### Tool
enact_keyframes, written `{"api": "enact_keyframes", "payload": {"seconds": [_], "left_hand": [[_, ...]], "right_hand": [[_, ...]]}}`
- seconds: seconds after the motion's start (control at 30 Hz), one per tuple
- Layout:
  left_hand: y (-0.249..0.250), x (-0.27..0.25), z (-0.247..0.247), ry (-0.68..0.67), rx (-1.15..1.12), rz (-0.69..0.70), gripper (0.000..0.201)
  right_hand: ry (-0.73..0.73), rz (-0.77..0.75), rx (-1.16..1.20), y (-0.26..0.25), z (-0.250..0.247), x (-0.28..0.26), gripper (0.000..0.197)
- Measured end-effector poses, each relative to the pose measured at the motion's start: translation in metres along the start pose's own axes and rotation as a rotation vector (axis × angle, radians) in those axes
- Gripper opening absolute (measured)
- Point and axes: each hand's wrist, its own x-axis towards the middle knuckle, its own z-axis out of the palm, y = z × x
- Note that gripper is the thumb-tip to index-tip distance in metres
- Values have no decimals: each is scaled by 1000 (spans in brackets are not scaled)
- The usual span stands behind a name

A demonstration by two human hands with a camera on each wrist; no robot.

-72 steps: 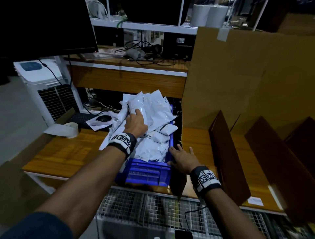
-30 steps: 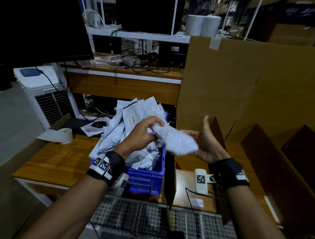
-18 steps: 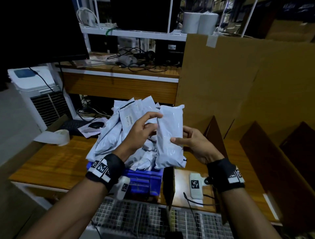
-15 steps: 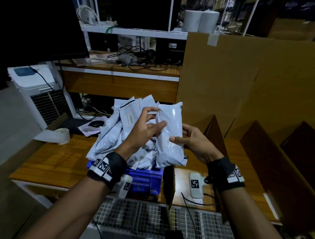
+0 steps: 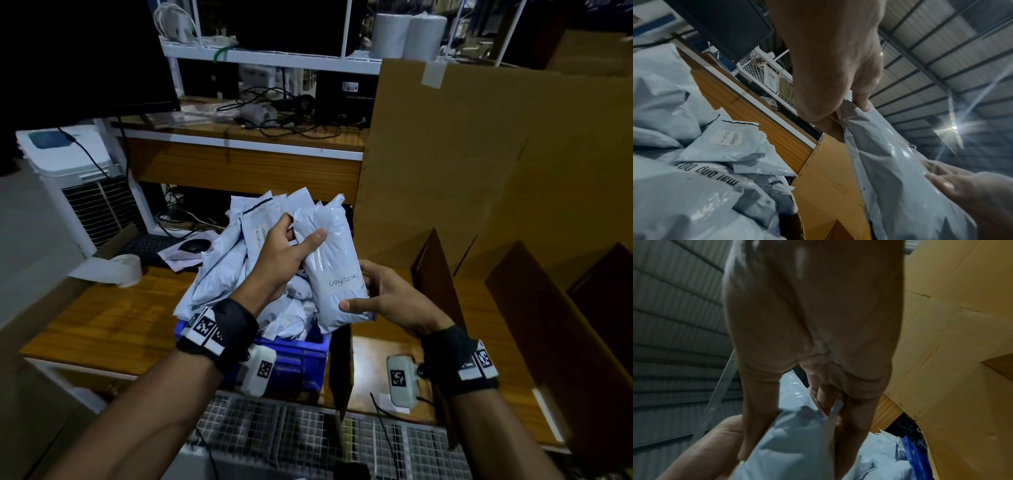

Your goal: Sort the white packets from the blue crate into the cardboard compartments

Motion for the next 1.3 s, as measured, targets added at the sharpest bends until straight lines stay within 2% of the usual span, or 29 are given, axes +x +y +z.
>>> {"api": "enact_keyframes", "payload": {"seconds": [0.17,0.27,0.33,0.4,0.47,0.53,0.6,0.63,0.67,0.77,0.8,0.9,0.93,1.0,1.07,1.1,1.13,1.2,1.27,1.3], "left_hand": [[-5,1,-1,-9,-27,-29,40],[-7,3,-4,-13,-22,-62,48],[-8,6,-10,16,29,-75,64],[-7,10,-20,26,181,-17,87],[-4,13,-27,-46,392,73,103],[5,12,-29,-193,625,115,95],[13,12,-29,-341,777,52,62],[14,11,-30,-387,783,-5,47],[14,10,-31,-423,768,-69,41],[6,2,-33,-521,701,-207,52],[4,-2,-32,-563,707,-219,53],[-5,-6,-29,-689,747,-177,25],[-7,-7,-28,-670,743,-166,24],[-9,-6,-26,-555,660,-163,35],[-15,-5,-23,-443,537,-158,43],[-19,-5,-21,-418,506,-168,46],[-21,-6,-17,-417,496,-187,51],[-25,-8,-10,-474,542,-225,57],[-29,-8,-7,-435,642,-210,40],[-32,-5,-9,-348,673,-206,40]], "right_hand": [[-3,-6,-34,0,-2,-2,67],[11,11,-68,0,-5,-3,65],[55,17,-176,-1,-13,-1,65],[72,38,-361,-3,-22,0,64],[28,62,-557,-9,-30,0,64],[-22,84,-723,-17,-37,2,64],[-1,74,-770,-26,-43,5,68],[26,59,-732,-29,-46,5,72],[61,38,-656,-31,-49,5,76],[128,-20,-461,-33,-50,-3,83],[145,-37,-419,-32,-50,-5,84],[185,-64,-249,-25,-47,-2,92],[239,-73,-181,-24,-45,1,96],[393,-69,-82,-17,-41,9,101],[479,-11,-9,-11,-31,15,106],[463,18,59,-6,-25,17,102],[421,30,143,-2,-19,19,90],[319,13,247,6,-7,24,53],[315,1,256,11,-3,27,38],[347,6,234,12,-4,29,36]]}}
